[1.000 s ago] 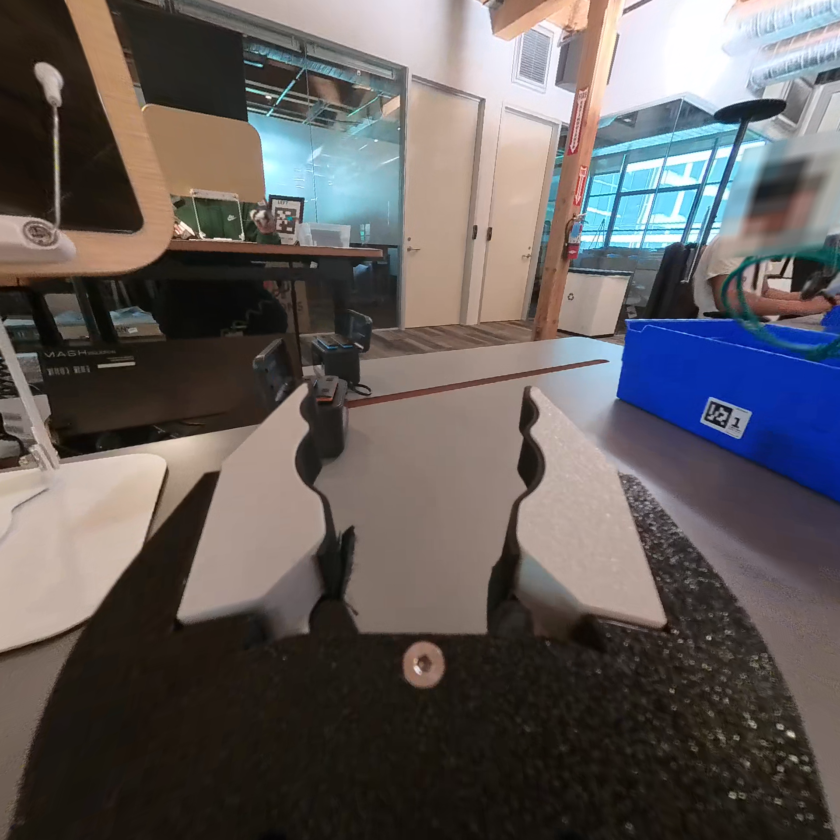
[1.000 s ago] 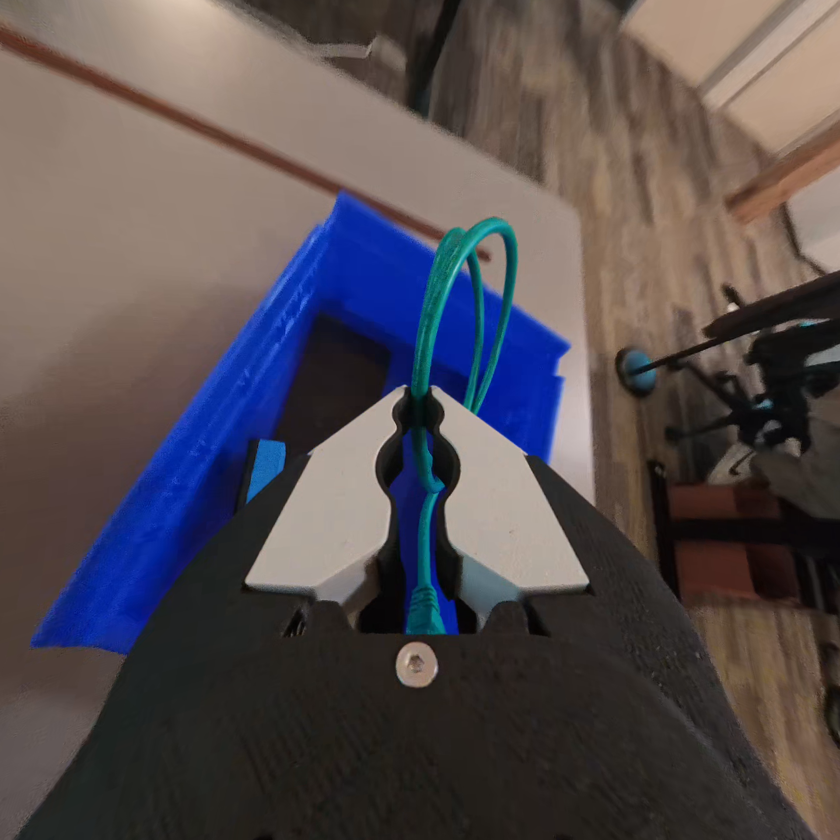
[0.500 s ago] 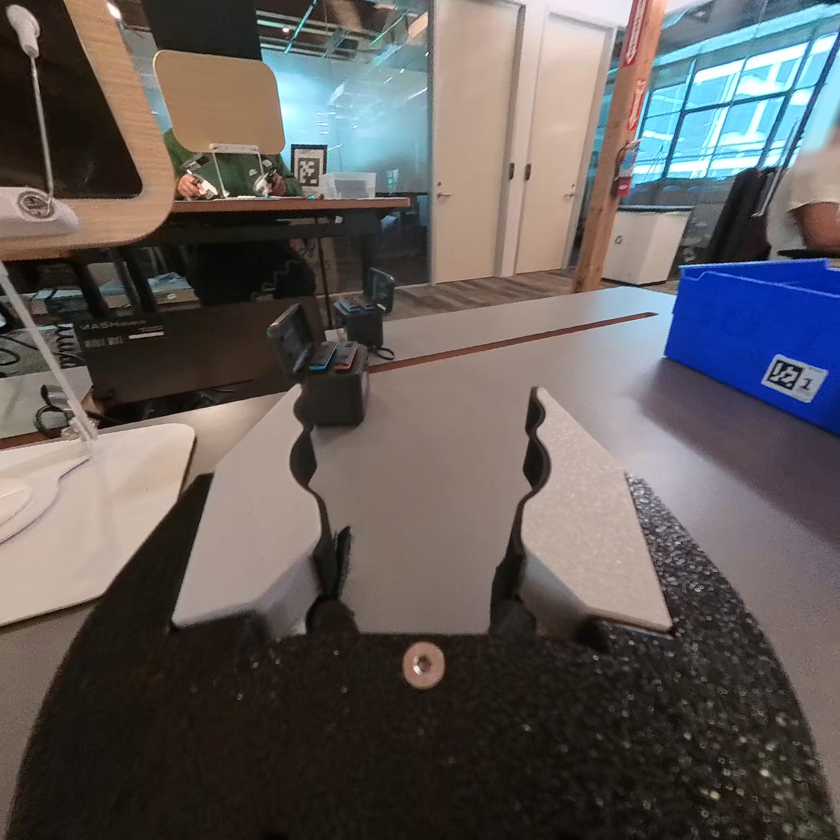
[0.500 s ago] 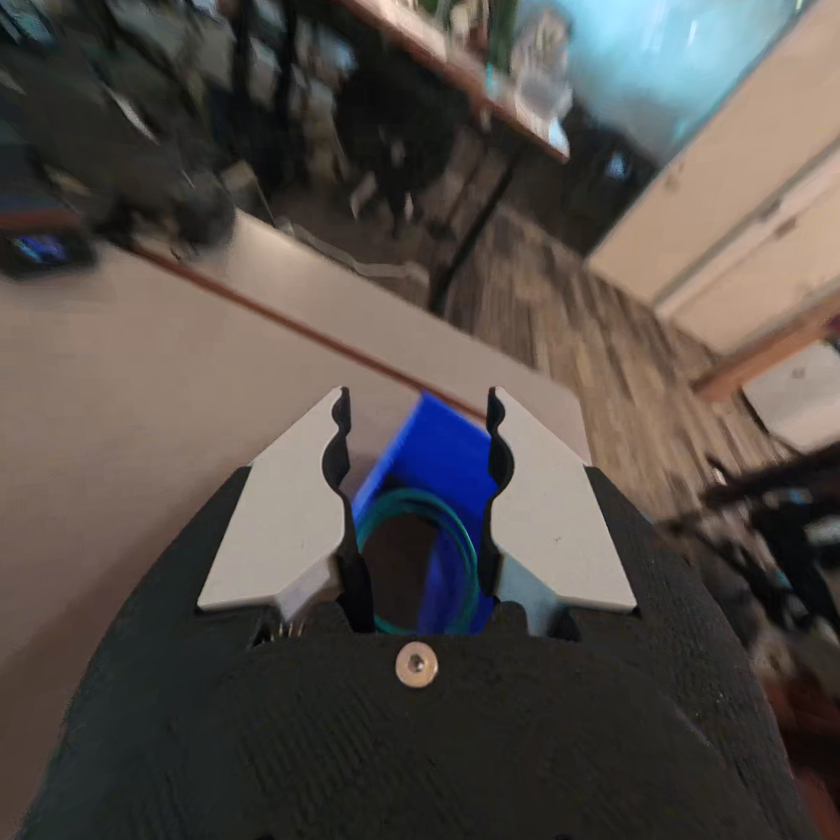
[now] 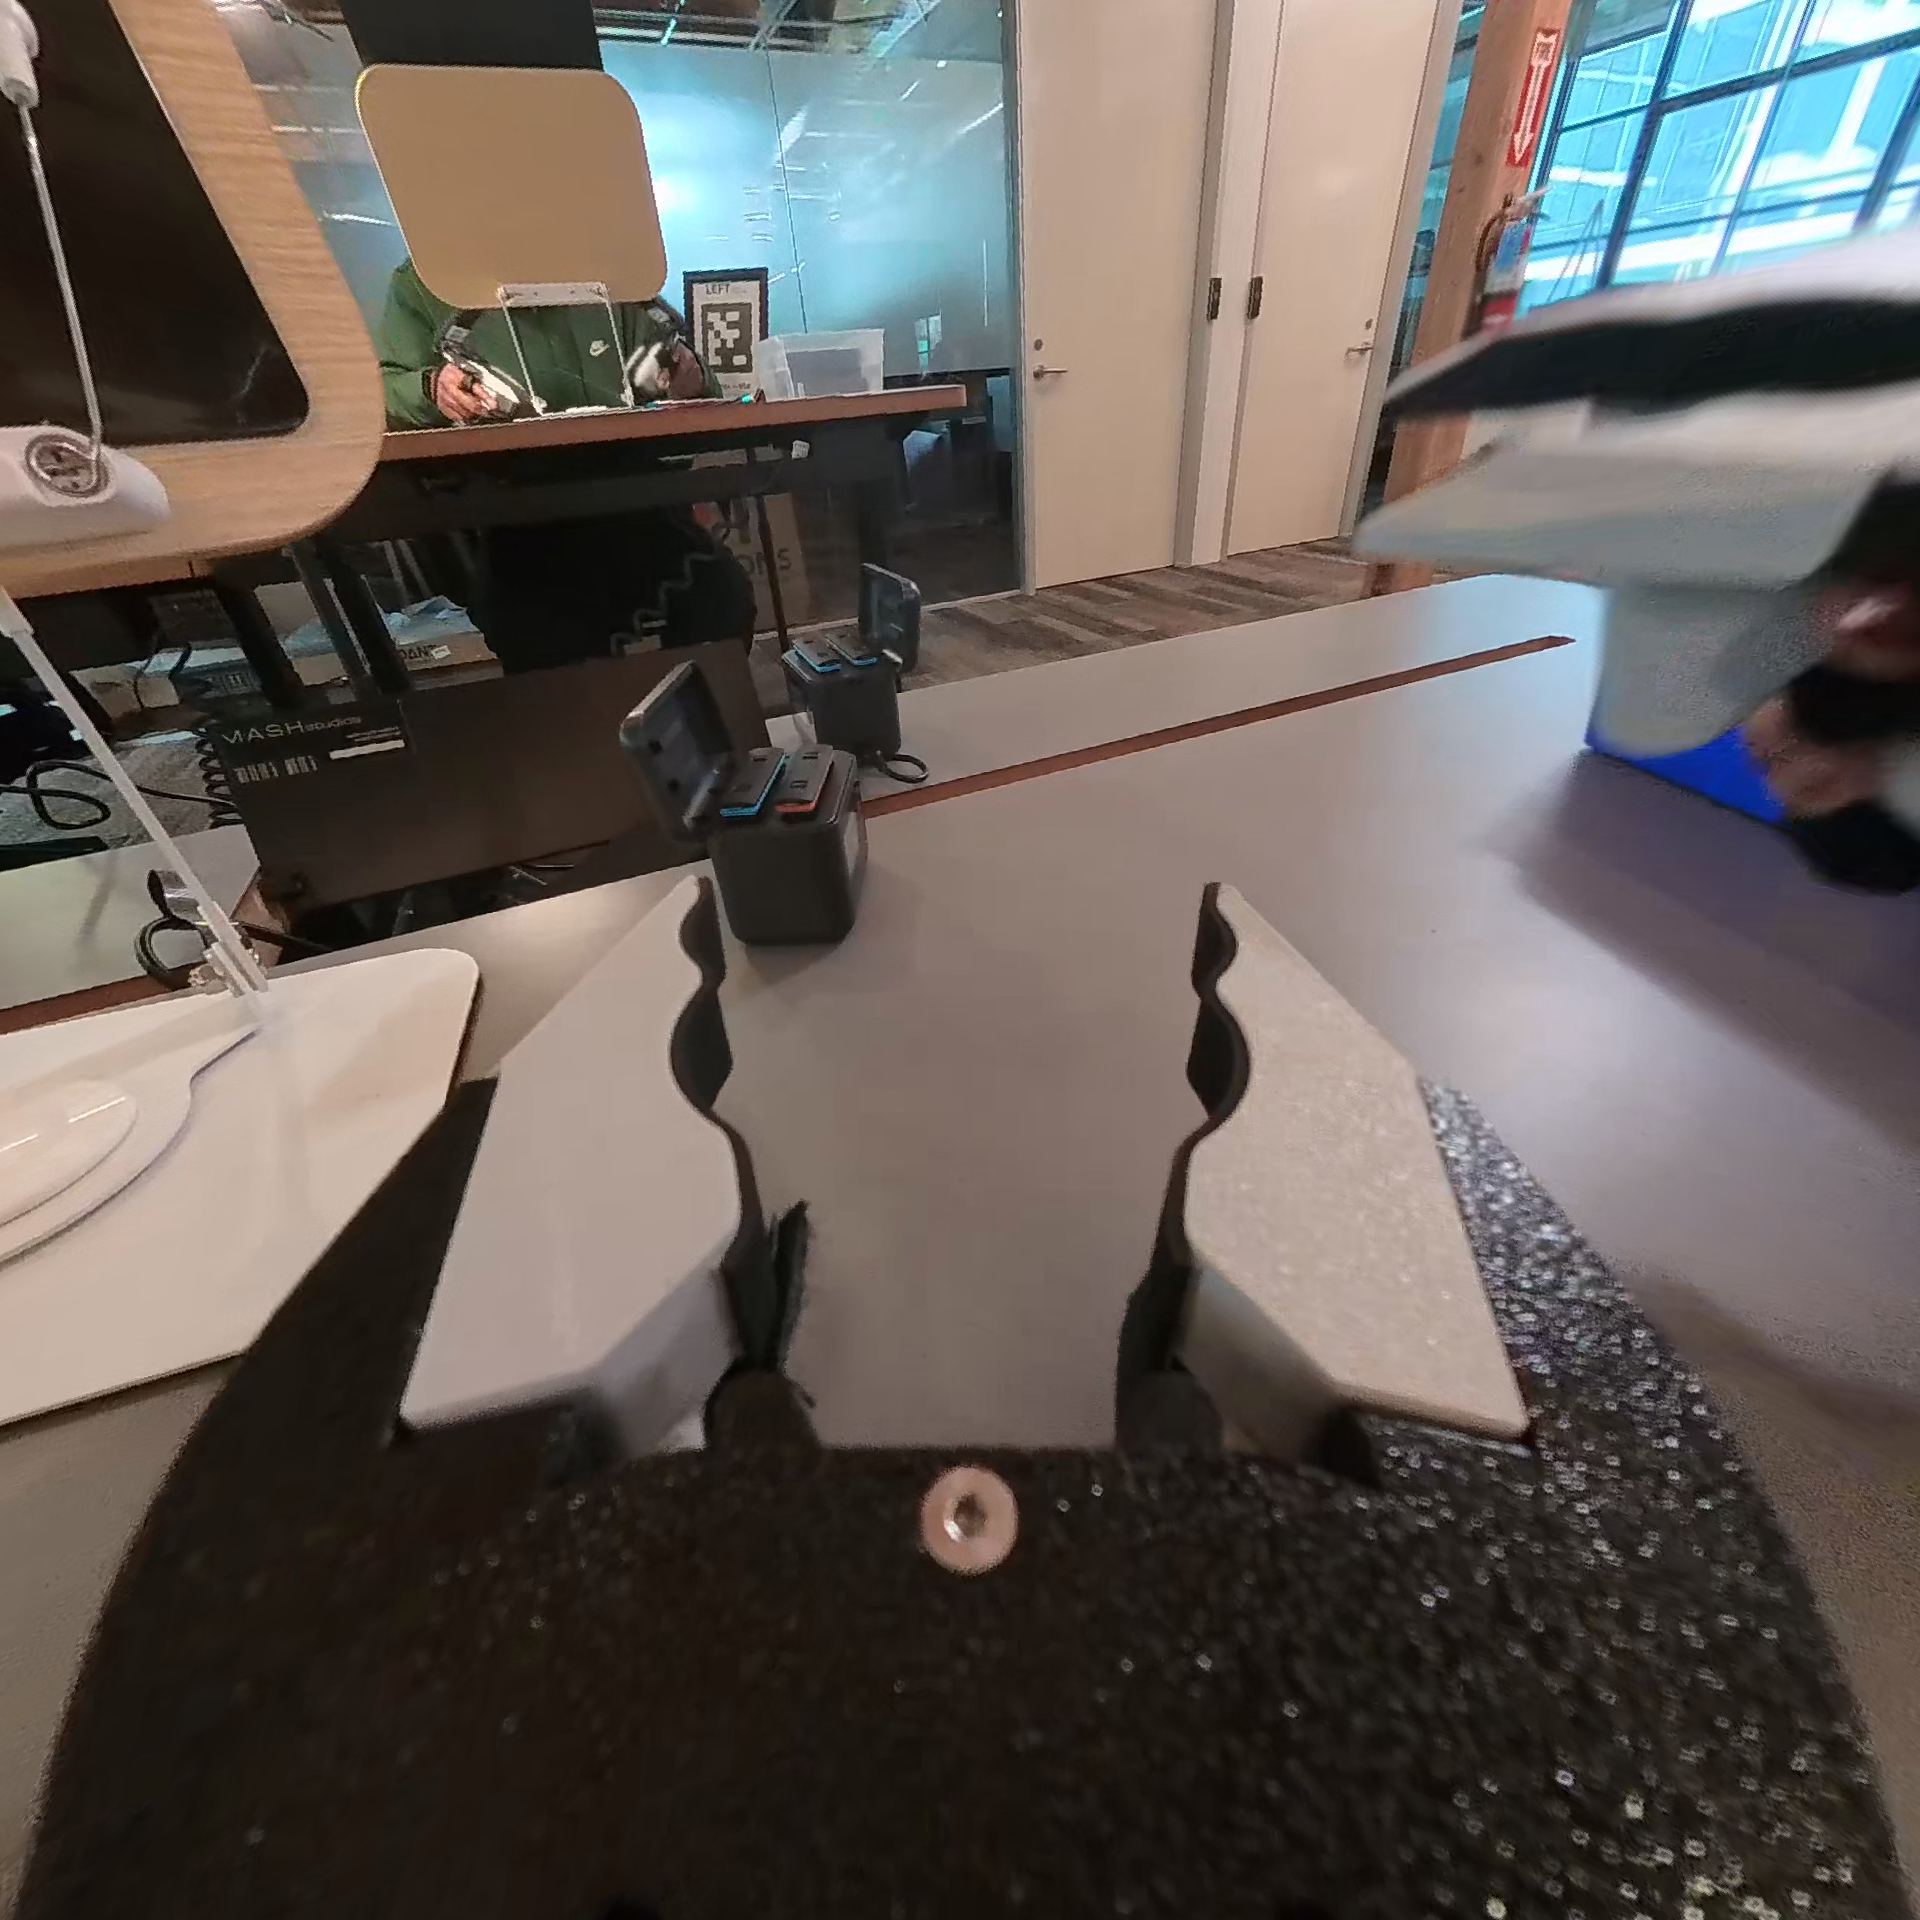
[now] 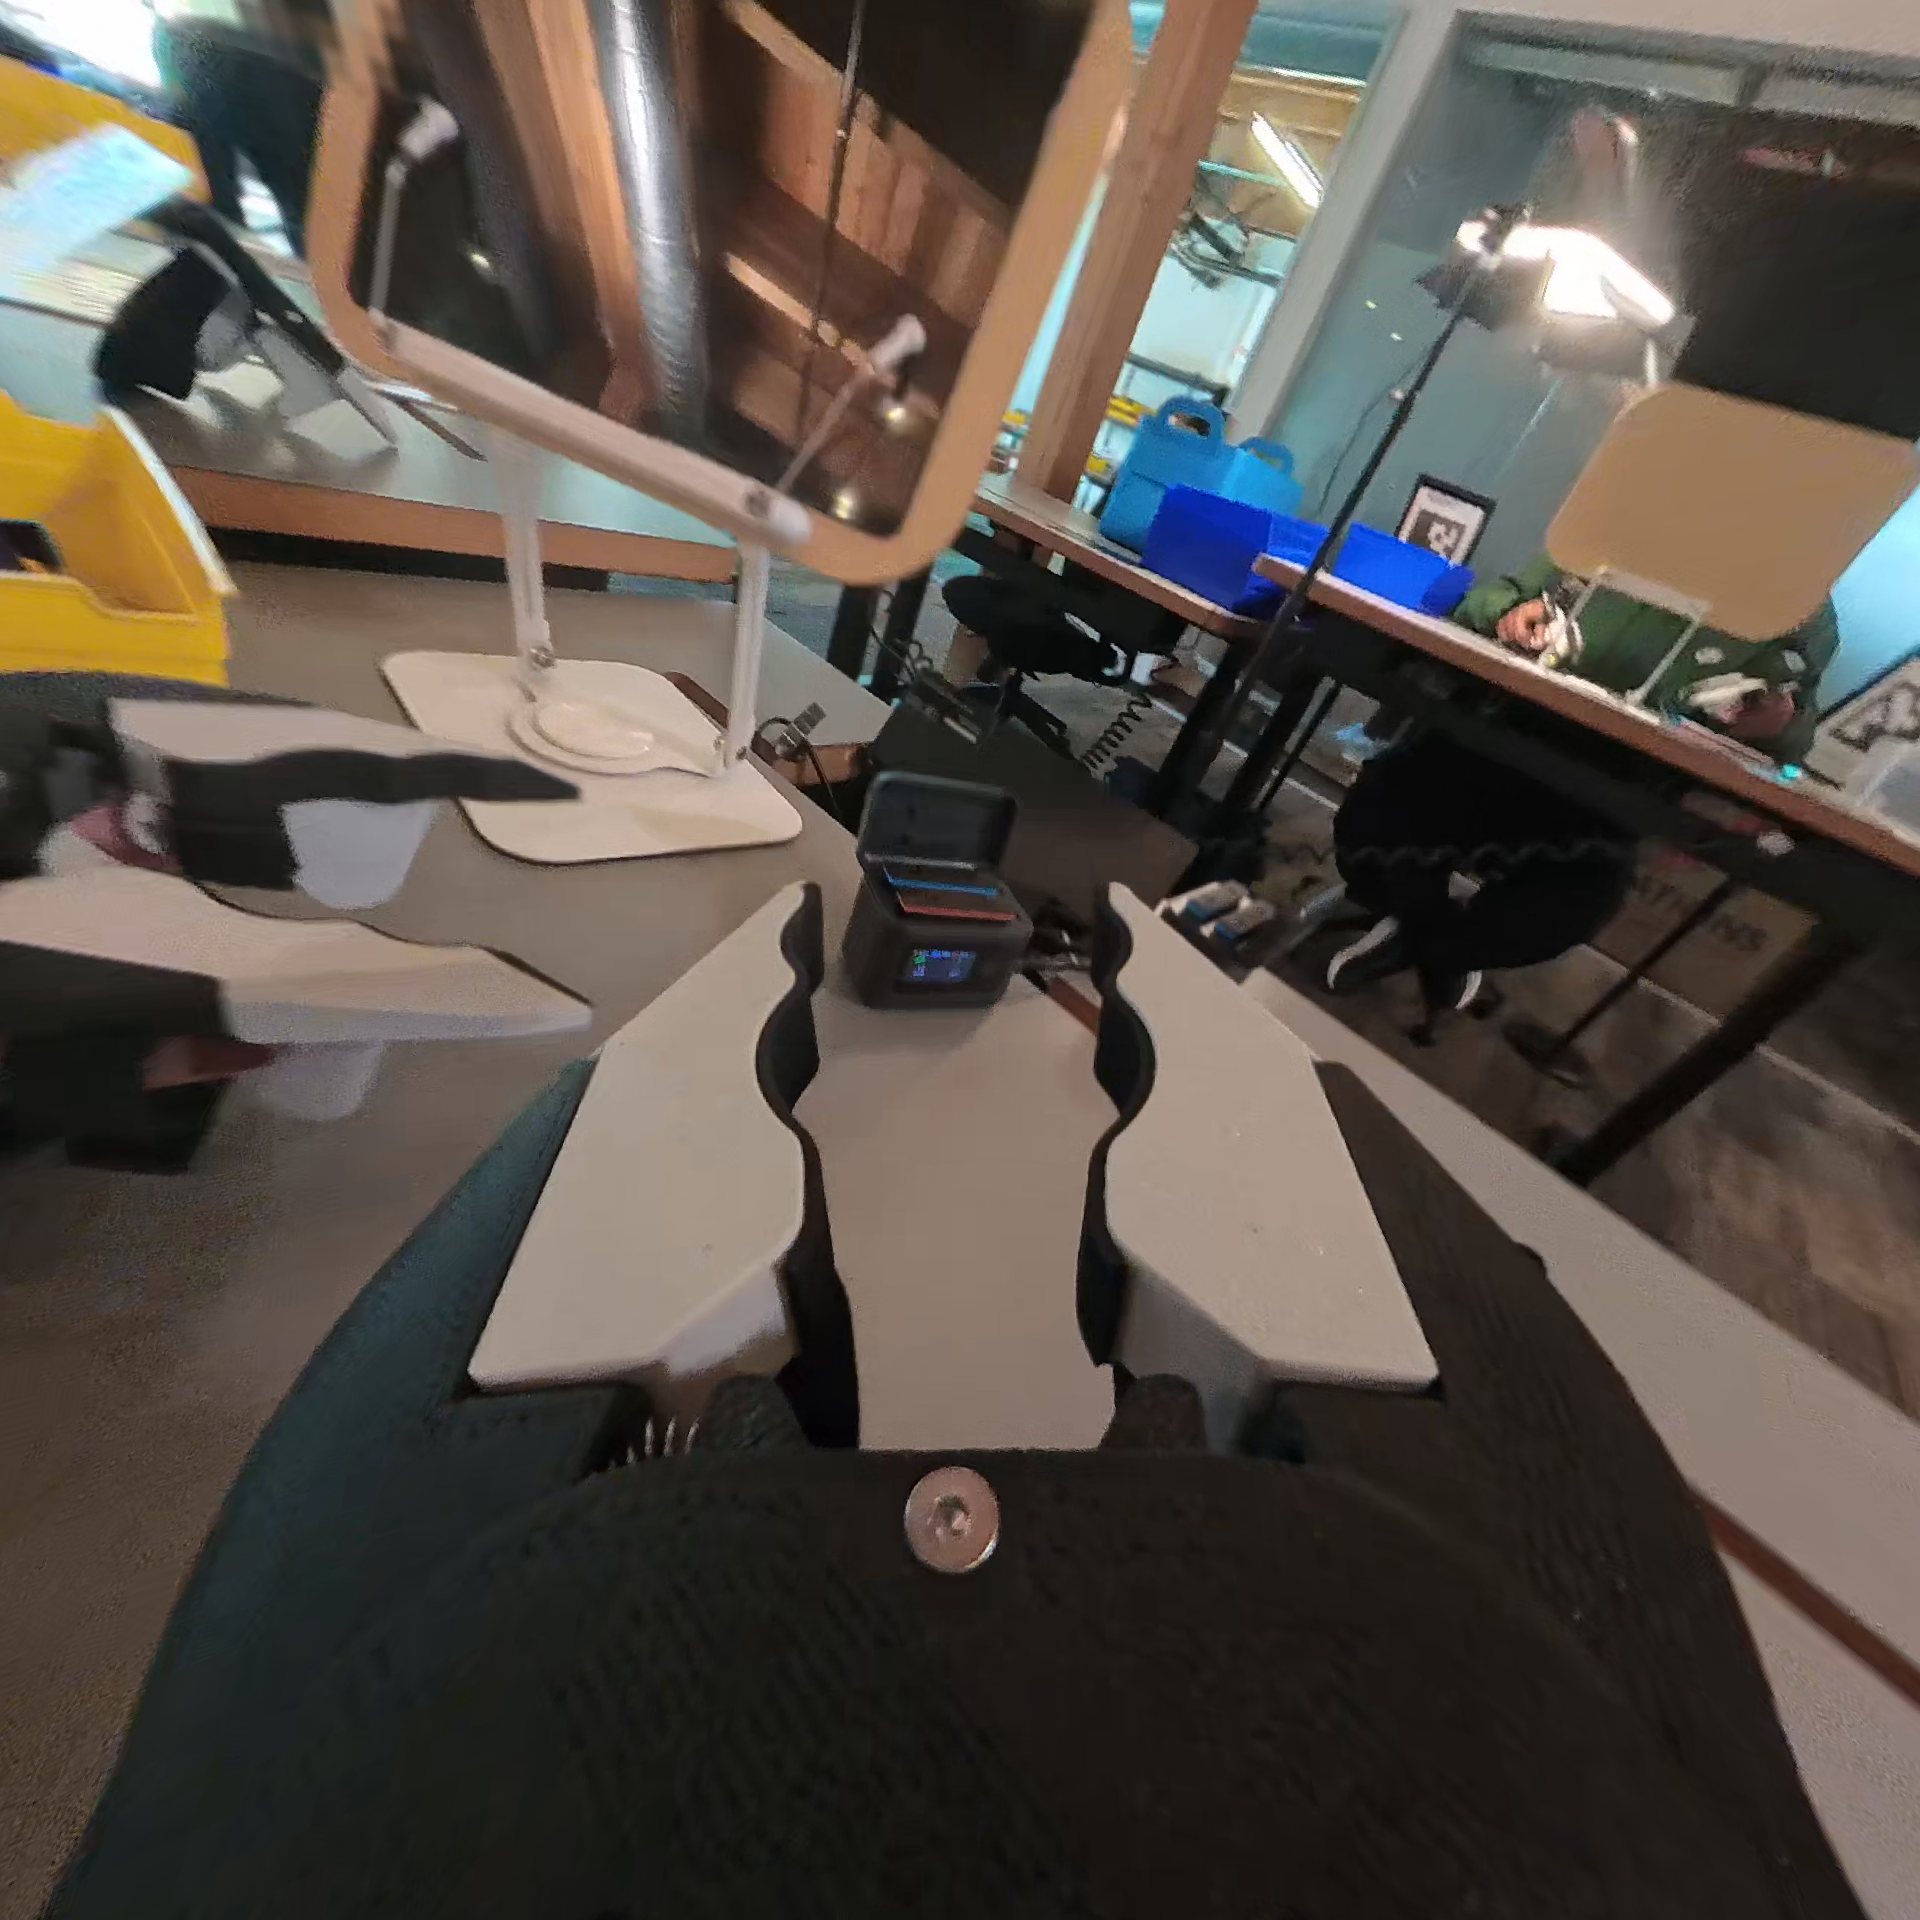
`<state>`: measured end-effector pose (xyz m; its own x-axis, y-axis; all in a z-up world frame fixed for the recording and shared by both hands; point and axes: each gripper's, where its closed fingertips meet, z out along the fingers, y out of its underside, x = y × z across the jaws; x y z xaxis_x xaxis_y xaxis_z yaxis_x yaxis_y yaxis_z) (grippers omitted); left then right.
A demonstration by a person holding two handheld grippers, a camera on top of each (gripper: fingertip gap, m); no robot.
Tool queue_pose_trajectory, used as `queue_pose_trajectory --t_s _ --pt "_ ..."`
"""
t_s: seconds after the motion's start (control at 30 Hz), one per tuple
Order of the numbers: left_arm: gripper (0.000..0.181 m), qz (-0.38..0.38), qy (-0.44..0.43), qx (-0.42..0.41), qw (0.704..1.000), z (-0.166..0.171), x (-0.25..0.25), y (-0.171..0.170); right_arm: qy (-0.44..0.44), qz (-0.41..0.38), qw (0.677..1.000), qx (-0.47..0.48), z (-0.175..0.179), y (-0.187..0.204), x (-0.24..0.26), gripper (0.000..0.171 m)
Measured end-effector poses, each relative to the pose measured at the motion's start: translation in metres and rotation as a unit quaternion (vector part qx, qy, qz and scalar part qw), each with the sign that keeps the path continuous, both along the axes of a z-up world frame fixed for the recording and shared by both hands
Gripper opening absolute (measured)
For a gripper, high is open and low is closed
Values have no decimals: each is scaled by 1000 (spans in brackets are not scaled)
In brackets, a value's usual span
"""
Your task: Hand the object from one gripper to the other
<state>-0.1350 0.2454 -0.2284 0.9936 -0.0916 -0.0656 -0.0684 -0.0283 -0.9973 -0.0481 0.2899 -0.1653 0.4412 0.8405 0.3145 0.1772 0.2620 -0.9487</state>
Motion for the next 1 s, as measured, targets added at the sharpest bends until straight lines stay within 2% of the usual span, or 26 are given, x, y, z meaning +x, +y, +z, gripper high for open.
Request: queue_pose_trajectory --t_s 0.1,0.2,0.3,0.5,0.63,0.7,0.8,0.9,1.0 --pt "89 -1 -1 -1 1000 0 0 0 23 -32 999 16 -29 17 0 51" --pt "88 -2 1 -4 1000 -1 1 1 57 -31 995 80 -43 16 6 42" --pt "88 -3 4 -4 1000 -1 2 1 55 -32 990 128 -38 9 10 38" --pt "90 -3 17 -8 1000 0 2 -1 71 -17 990 124 -37 5 12 39" --pt "93 -31 -1 -29 999 25 5 -18 82 -10 990 118 -35 4 13 39" --pt "90 -51 -18 -47 997 42 5 -38 82 -10 990 116 -36 5 13 40" --pt "82 -18 -21 -69 997 66 -21 -84 76 -5 990 117 -37 3 11 40" --pt "73 108 16 -76 991 86 -90 -143 69 -3 990 121 -39 2 9 40" --pt "65 270 60 -92 957 101 -177 -216 68 -1 990 120 -40 2 8 40"
